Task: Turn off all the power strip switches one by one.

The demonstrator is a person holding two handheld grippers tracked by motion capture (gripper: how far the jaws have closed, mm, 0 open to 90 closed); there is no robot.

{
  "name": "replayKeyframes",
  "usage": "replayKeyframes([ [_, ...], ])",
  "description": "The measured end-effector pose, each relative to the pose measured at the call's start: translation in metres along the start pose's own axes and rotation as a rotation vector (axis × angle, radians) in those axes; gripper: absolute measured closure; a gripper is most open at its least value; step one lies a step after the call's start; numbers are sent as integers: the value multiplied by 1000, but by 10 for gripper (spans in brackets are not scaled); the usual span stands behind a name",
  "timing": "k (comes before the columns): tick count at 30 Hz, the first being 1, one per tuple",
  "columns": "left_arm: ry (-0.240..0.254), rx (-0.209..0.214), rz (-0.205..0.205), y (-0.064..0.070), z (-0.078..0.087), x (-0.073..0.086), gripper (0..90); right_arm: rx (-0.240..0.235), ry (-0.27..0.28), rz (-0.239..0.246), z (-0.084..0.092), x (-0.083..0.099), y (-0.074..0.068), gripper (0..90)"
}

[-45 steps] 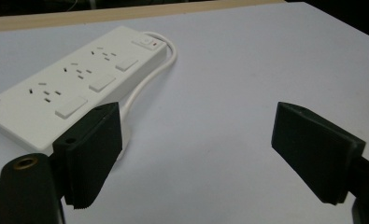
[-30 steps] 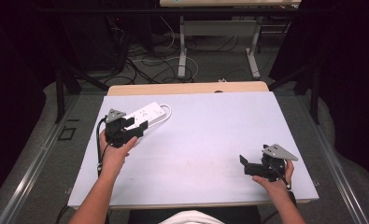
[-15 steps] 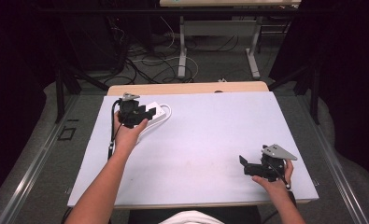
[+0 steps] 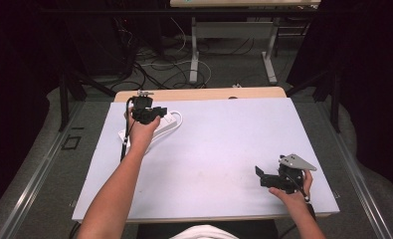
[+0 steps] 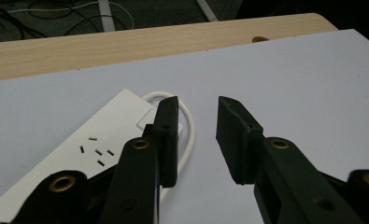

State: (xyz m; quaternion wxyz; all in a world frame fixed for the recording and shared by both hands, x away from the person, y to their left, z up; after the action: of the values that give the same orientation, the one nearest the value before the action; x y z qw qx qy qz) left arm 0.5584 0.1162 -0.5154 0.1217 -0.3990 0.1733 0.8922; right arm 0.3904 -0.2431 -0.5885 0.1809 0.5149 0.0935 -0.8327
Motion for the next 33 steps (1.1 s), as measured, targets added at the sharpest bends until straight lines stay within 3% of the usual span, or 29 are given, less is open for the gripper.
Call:
replayKeyframes([
  [3,-27,-17,-13,-3,-6,-2,727,-2,-1,-6,-1,0,-1,0],
  [8,-54,-5,11,-3,-17,-3,785,-13,7,-7,-3,0,-3,0],
  [17,-109,12,4,-2,-35,-2,897,-7,-13,-17,-4,2,0,0],
  [23,-123,6,-5,-6,-45,1,900,-14,-11,-21,-6,3,-2,0],
  [25,-125,1,15,-8,-51,3,900,-12,-24,-20,-6,4,-1,6],
  [30,-133,-2,21,-13,-58,6,900,-21,-33,-32,-6,6,-2,20],
  [33,-144,-12,31,-16,-65,9,900,-23,-17,-19,-8,5,-3,19],
])
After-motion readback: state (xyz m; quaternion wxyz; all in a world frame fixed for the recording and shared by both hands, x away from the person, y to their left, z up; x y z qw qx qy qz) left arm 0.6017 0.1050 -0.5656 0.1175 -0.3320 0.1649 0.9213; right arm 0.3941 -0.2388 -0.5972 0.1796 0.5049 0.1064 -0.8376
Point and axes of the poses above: each handheld gripper's, and its own axes: z roughly backward along the jaws, x roughly out of its underside, y roughly to its right, the point moved 10 cm from there along -z, roughly forward along the jaws, and after that the axes turned 3 degrees about z, right-handed, at the moved point
